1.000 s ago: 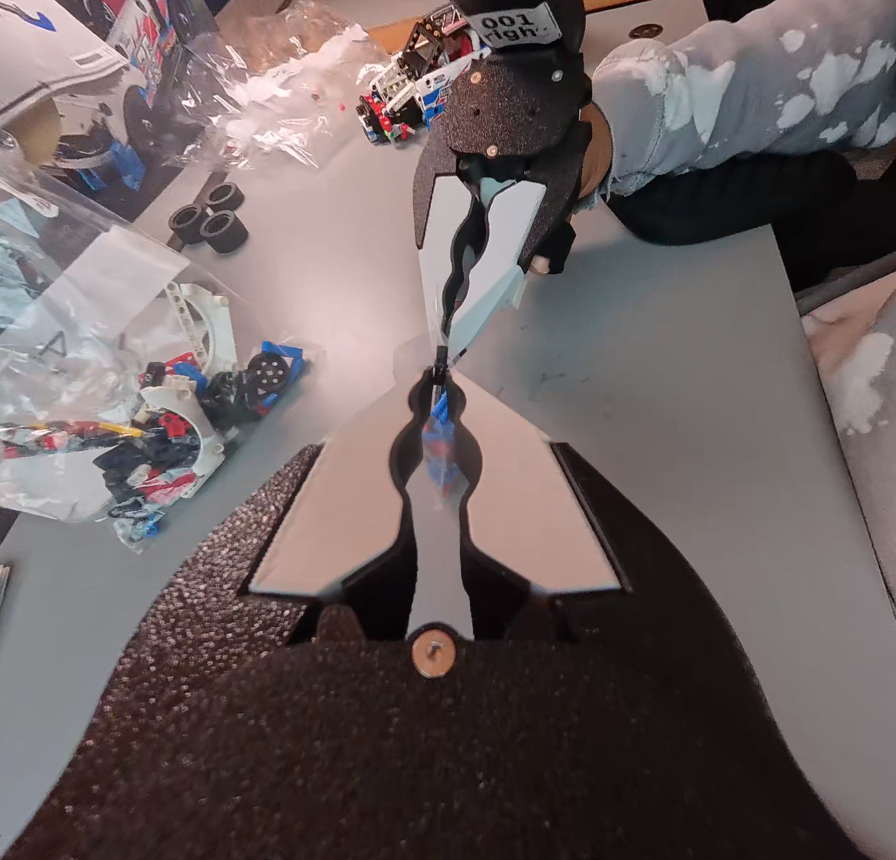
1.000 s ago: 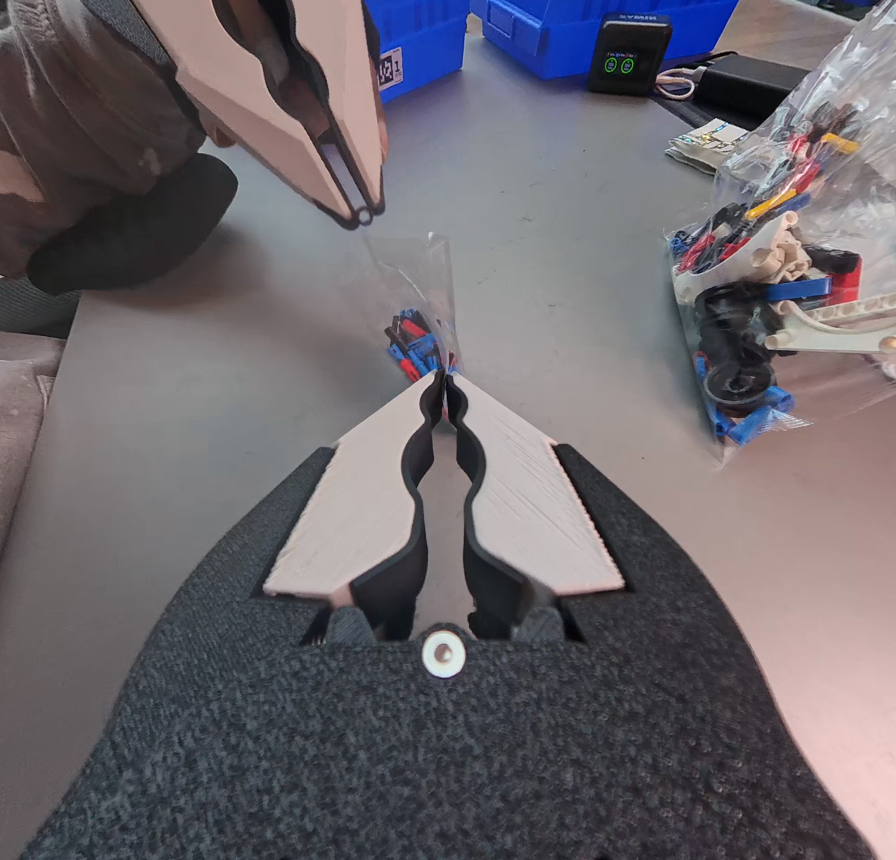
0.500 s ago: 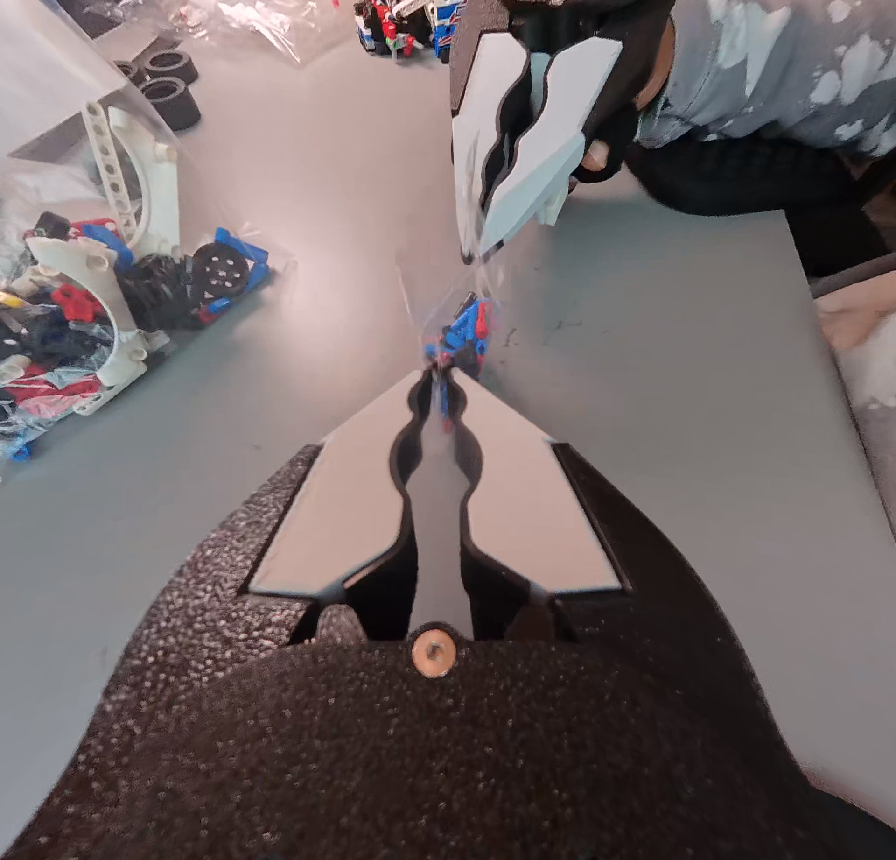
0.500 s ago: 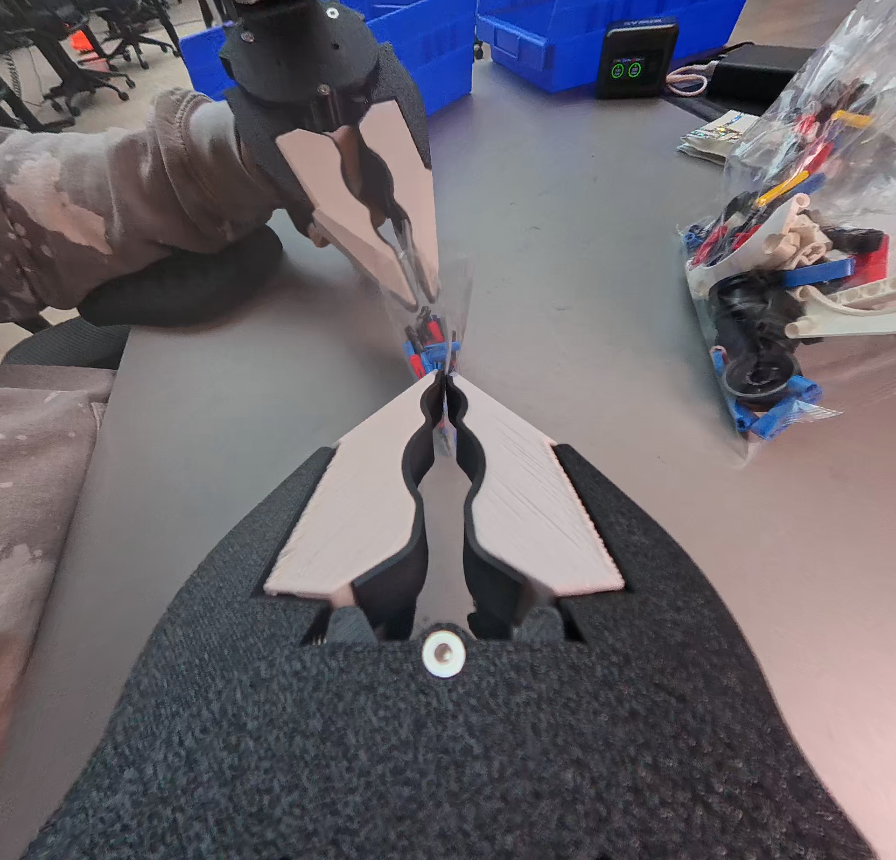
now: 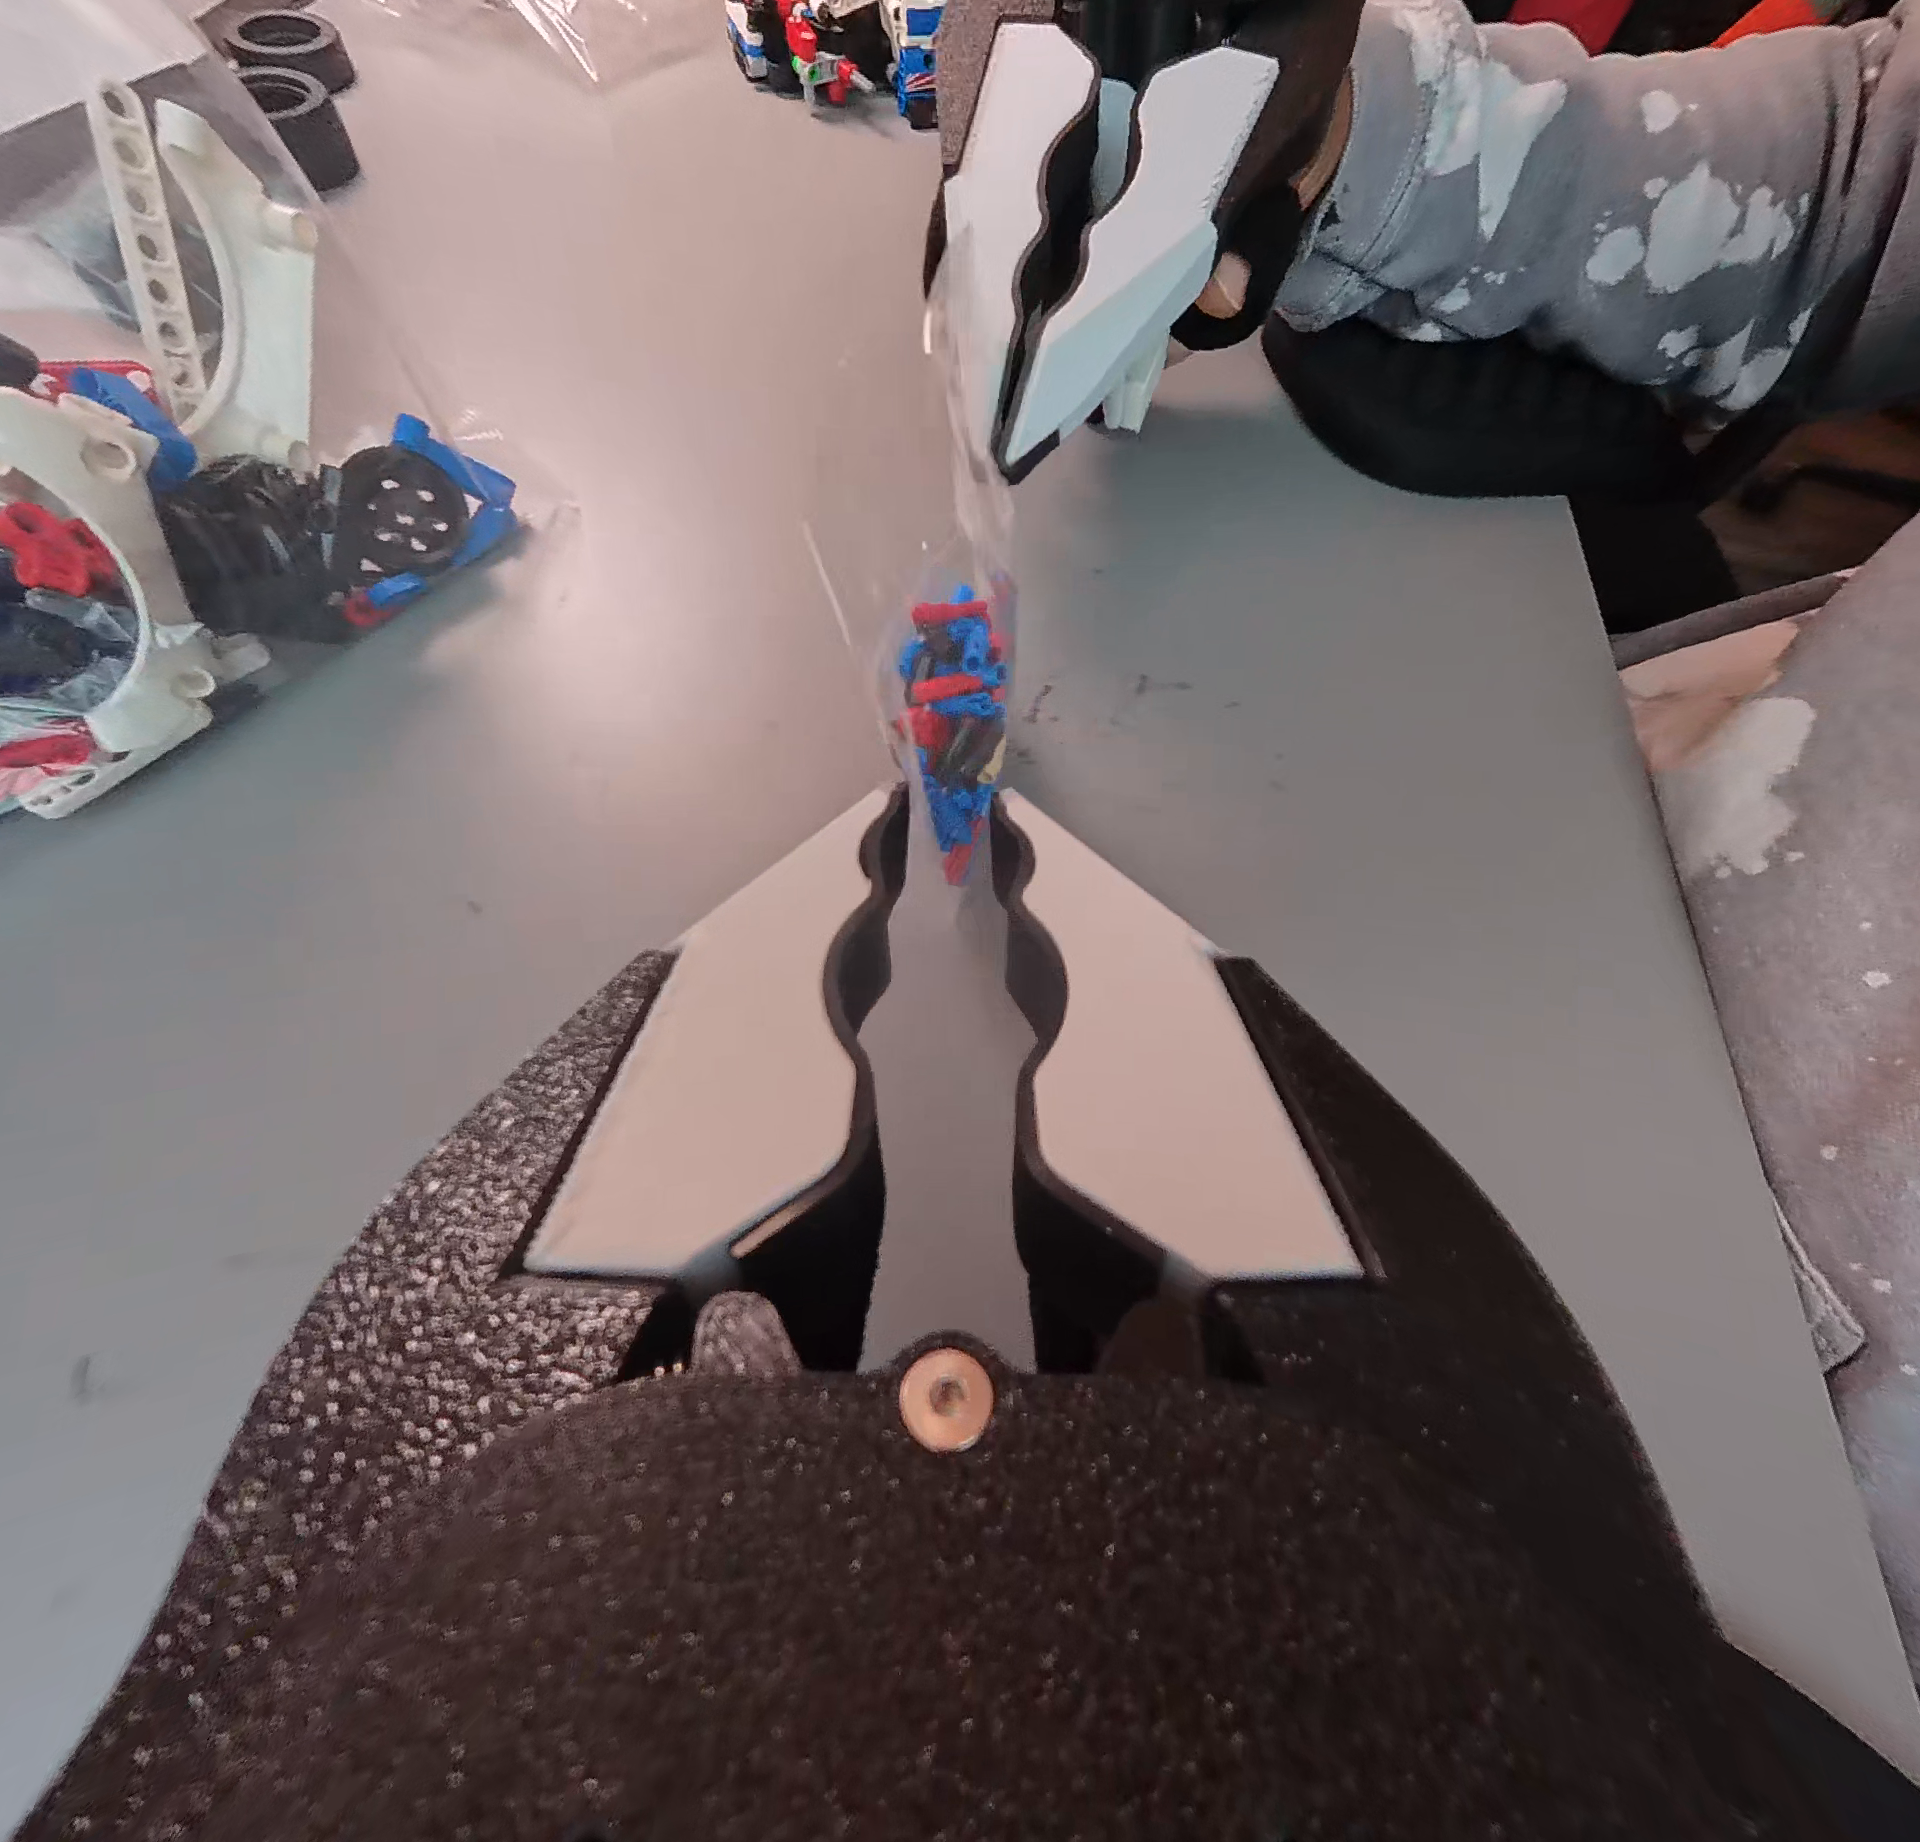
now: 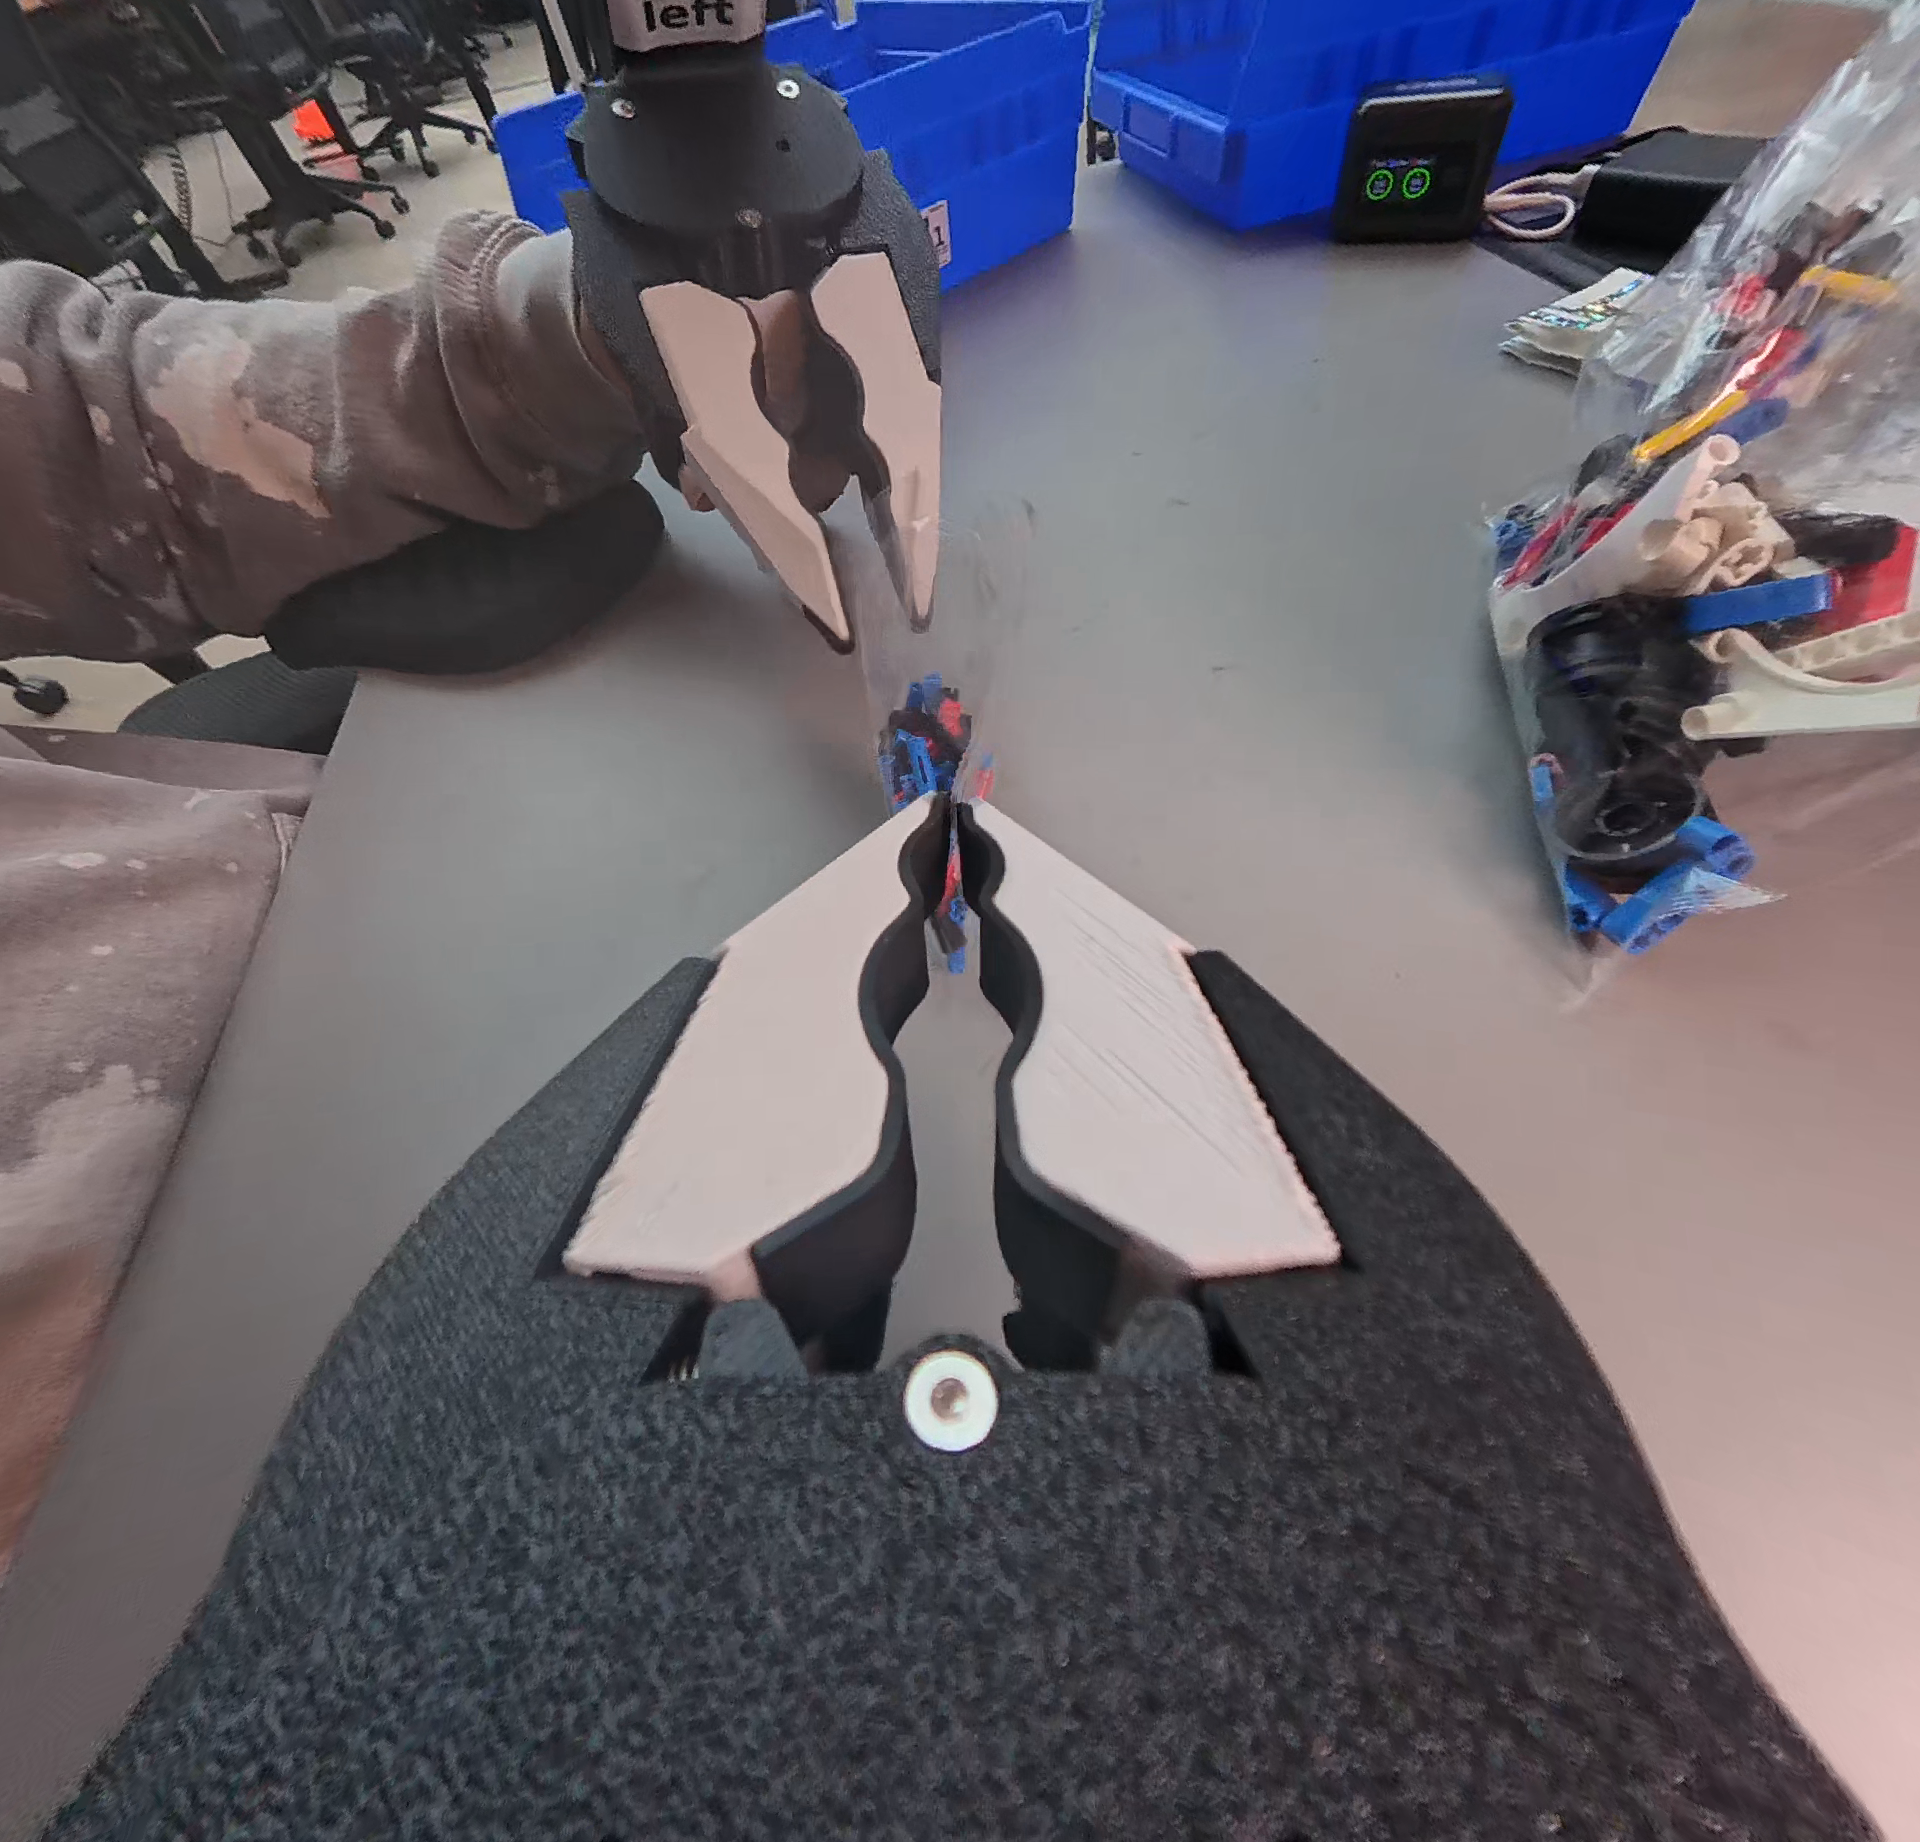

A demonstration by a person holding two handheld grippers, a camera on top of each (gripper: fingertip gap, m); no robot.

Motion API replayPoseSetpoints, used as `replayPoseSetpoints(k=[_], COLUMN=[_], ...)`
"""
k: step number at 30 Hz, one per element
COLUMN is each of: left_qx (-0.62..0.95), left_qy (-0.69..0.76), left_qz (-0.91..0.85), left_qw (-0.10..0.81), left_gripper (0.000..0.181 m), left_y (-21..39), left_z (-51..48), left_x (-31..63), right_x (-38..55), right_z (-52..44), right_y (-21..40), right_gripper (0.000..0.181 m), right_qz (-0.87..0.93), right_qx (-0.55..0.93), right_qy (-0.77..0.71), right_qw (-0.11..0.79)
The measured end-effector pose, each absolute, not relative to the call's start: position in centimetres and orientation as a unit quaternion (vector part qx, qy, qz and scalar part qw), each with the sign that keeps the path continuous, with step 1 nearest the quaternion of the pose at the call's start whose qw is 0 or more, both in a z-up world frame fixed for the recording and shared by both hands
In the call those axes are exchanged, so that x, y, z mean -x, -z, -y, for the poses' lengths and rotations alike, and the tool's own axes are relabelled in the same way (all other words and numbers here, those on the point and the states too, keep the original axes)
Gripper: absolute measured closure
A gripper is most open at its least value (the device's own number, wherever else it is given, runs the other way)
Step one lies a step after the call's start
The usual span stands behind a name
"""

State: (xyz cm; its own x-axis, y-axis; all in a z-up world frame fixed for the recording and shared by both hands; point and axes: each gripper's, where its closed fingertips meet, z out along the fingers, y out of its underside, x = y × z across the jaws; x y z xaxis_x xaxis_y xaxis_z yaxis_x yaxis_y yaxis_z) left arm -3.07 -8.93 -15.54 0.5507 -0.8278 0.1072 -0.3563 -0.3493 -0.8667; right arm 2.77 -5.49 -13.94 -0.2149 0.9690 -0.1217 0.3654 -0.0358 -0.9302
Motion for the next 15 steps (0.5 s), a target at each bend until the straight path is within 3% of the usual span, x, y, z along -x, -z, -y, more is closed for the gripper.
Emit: replayPoseSetpoints(k=[1, 9, 15], left_qx=[0.769, 0.761, 0.743], left_qy=[0.284, 0.281, 0.281], left_qz=[-0.387, -0.389, -0.416], left_qw=[0.421, 0.436, 0.443], left_gripper=[0.164, 0.173, 0.181], left_y=[15.5, 15.3, 15.2], left_z=[9.2, 8.8, 9.5], left_x=[2.8, 1.8, 1.2], right_x=[-2.7, -1.5, -0.5], right_z=[5.7, 6.8, 6.6], right_y=[13.9, 13.6, 13.9], right_gripper=[0.179, 0.166, 0.136], right_qz=[0.621, 0.633, 0.644], right_qx=[0.535, 0.512, 0.507], right_qy=[-0.475, -0.47, -0.443], right_qw=[0.32, 0.34, 0.364])
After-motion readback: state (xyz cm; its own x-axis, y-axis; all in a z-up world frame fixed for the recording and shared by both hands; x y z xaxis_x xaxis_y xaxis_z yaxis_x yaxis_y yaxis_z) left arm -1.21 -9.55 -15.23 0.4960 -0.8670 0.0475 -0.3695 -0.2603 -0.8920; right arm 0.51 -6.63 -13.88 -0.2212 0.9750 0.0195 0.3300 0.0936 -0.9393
